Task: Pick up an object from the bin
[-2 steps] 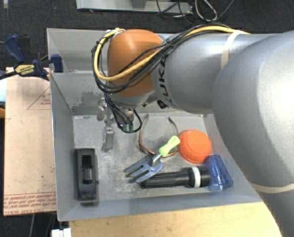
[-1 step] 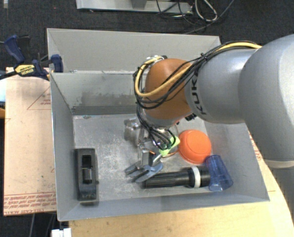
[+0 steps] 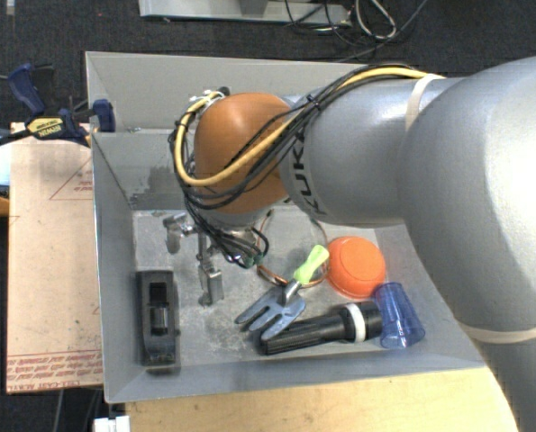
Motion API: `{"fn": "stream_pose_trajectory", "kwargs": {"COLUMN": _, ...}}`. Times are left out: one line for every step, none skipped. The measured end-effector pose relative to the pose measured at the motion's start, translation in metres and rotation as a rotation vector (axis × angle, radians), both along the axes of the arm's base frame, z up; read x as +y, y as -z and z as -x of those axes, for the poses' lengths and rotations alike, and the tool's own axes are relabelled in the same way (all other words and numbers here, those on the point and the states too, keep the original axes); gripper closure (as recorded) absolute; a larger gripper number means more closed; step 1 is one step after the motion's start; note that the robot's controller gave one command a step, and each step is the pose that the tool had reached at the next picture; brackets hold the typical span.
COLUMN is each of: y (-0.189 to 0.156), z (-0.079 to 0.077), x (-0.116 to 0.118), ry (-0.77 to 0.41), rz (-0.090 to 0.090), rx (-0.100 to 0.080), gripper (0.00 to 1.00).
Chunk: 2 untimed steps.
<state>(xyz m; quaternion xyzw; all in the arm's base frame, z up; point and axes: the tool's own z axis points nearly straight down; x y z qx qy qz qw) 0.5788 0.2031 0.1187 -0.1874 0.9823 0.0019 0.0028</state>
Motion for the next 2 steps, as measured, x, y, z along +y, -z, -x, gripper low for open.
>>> {"fn": "stream_pose_trajectory", "kwargs": {"y": 0.011, "z": 0.037, "x": -0.098, "ry": -0.165, "rz": 0.004, "rx": 0.007, "gripper": 0.0}}
{"fn": "stream_pose_trajectory", "kwargs": {"y": 0.042, "z": 0.029, "x": -0.119, "ry": -0.768, "rz": 0.001, "rx": -0.011, "gripper": 0.0}}
